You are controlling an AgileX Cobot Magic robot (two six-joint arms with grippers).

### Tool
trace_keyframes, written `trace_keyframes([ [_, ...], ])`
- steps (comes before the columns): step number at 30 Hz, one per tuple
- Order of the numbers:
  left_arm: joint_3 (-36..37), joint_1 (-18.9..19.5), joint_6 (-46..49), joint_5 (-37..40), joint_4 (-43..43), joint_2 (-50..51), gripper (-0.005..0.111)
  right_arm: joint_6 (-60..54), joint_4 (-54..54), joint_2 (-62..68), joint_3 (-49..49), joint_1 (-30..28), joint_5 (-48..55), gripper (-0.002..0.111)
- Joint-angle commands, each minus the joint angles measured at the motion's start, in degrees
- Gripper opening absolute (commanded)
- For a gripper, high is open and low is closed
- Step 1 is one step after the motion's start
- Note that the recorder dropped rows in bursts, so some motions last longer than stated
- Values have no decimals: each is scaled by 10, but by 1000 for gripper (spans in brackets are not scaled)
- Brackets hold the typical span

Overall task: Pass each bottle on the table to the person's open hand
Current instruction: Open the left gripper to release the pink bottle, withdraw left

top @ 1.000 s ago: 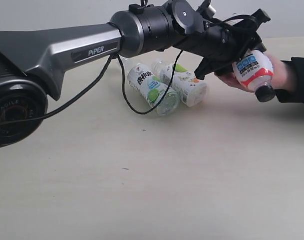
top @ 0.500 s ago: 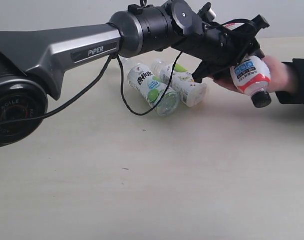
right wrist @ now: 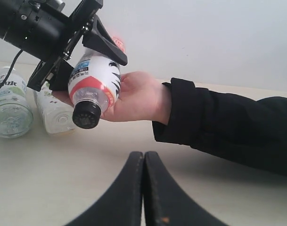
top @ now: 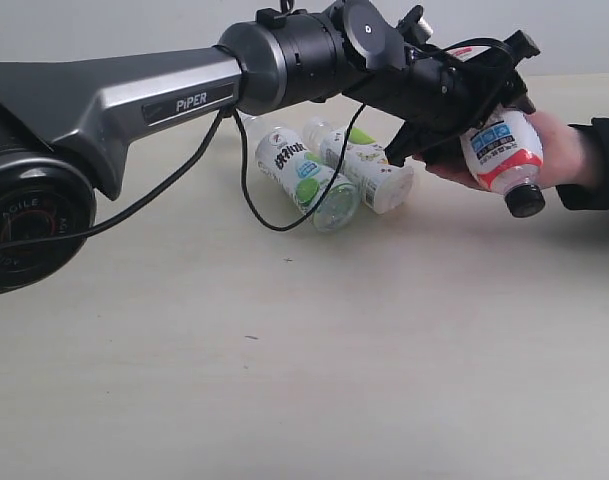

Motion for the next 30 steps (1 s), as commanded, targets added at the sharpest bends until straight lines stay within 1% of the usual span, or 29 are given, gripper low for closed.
trace_keyframes([
  [1, -7, 3, 11, 0, 2, -1, 70, 0, -1, -3, 3, -2, -7, 0],
  [10, -7, 3, 24, 4, 2, -5, 70, 0, -1, -3, 3, -2, -7, 0],
  [14, -7, 10, 32, 15, 2, -15, 70, 0, -1, -3, 3, -2, -7, 0],
  [24, -7, 27, 60, 100, 15, -44, 70, 0, -1, -3, 3, -2, -7, 0],
  [27, -7, 29, 84, 122, 16, -56, 70, 0, -1, -3, 3, -2, -7, 0],
  [30, -7, 30, 131, 141, 16, -70, 70, 0, -1, -3, 3, -2, -7, 0],
])
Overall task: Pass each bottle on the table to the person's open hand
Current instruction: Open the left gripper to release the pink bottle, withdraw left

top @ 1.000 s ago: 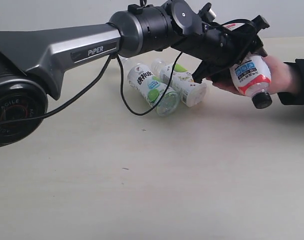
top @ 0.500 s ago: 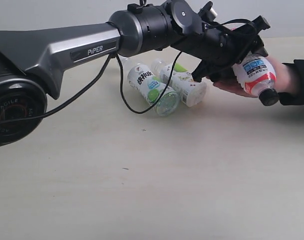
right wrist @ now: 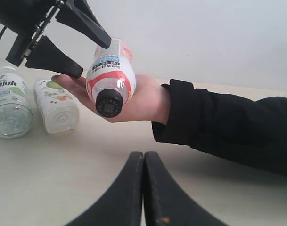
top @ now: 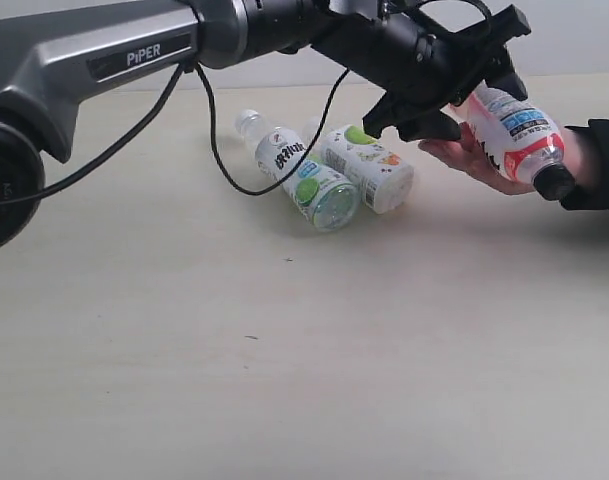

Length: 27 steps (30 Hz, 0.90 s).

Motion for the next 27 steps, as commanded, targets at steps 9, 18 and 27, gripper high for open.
trace_keyframes([
  [9, -7, 19, 109, 137, 74, -82, 37, 0, -1, -3, 3, -2, -7, 0],
  [18, -3, 28, 93, 246, 249, -135, 0, 0, -1, -3, 3, -2, -7, 0],
  [27, 111, 36, 92, 189, 332, -210, 0, 0, -1, -3, 3, -2, -7, 0],
])
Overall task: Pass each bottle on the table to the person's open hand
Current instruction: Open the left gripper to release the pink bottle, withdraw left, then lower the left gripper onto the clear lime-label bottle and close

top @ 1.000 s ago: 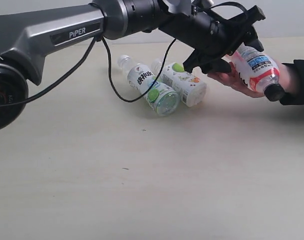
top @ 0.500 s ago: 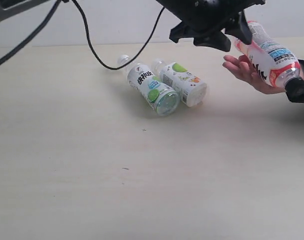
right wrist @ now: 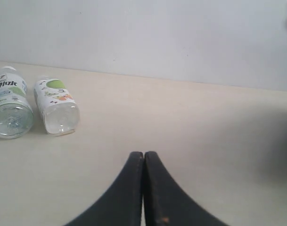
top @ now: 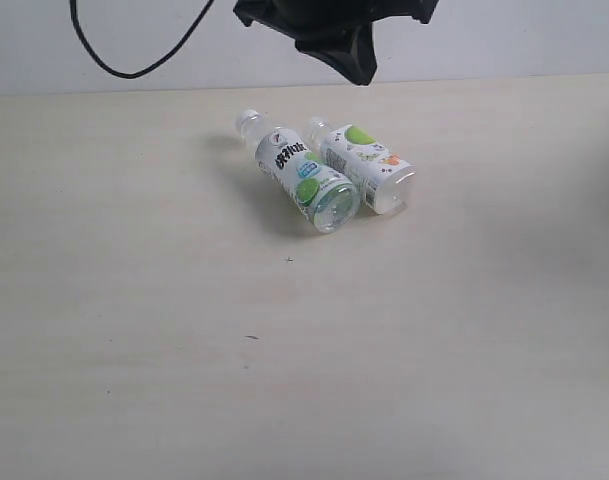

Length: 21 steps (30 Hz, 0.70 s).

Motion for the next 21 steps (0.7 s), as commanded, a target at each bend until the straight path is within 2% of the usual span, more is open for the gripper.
trace_keyframes([
  [1, 79, 15, -3, -54, 33, -44, 0, 0, -1, -3, 3, -2, -7, 0],
  [5, 156, 47, -2, -102, 32, -76, 0, 0, -1, -3, 3, -2, -7, 0],
  [13, 308, 146, 2, -195, 25, -121, 0, 0, -1, -3, 3, -2, -7, 0],
  [18, 372, 194, 35, -245, 24, -134, 0, 0, -1, -3, 3, -2, -7, 0],
  [21, 399, 212, 35, -276, -6, -135, 0, 0, -1, -3, 3, -2, -6, 0],
])
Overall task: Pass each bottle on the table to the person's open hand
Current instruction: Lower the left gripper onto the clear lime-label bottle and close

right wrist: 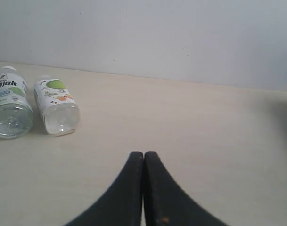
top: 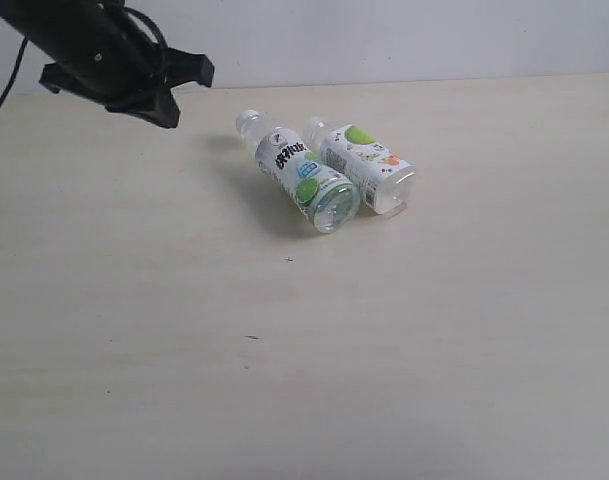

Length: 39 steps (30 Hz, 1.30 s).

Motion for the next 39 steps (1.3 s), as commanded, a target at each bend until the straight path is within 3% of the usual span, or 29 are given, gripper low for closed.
trace_keyframes([
  [1, 37, 23, 12, -55, -38, -9, 0, 0, -1, -3, 3, -2, -6, 0],
  [15, 39, 29, 87, -80, -46, -37, 0, 0, -1, -3, 3, 3, -6, 0],
  [21, 39, 28, 149, -143, -65, -33, 0, 0, -1, -3, 3, 10, -6, 0],
  [24, 39, 26, 262, -191, -92, -29, 0, 0, -1, -3, 3, 10, -6, 0],
  [28, 39, 13, 517, -232, -115, -15, 0, 0, -1, -3, 3, 10, -6, 0],
  [34, 39, -29, 927, -221, -114, 12, 0, 0, -1, -3, 3, 10, -6, 0],
  [37, 39, -53, 1079, -219, -115, 33, 0, 0, -1, -3, 3, 10, -6, 0],
  [39, 37, -67, 1132, -219, -120, 43, 0, 0, -1, -3, 3, 10, -6, 0],
])
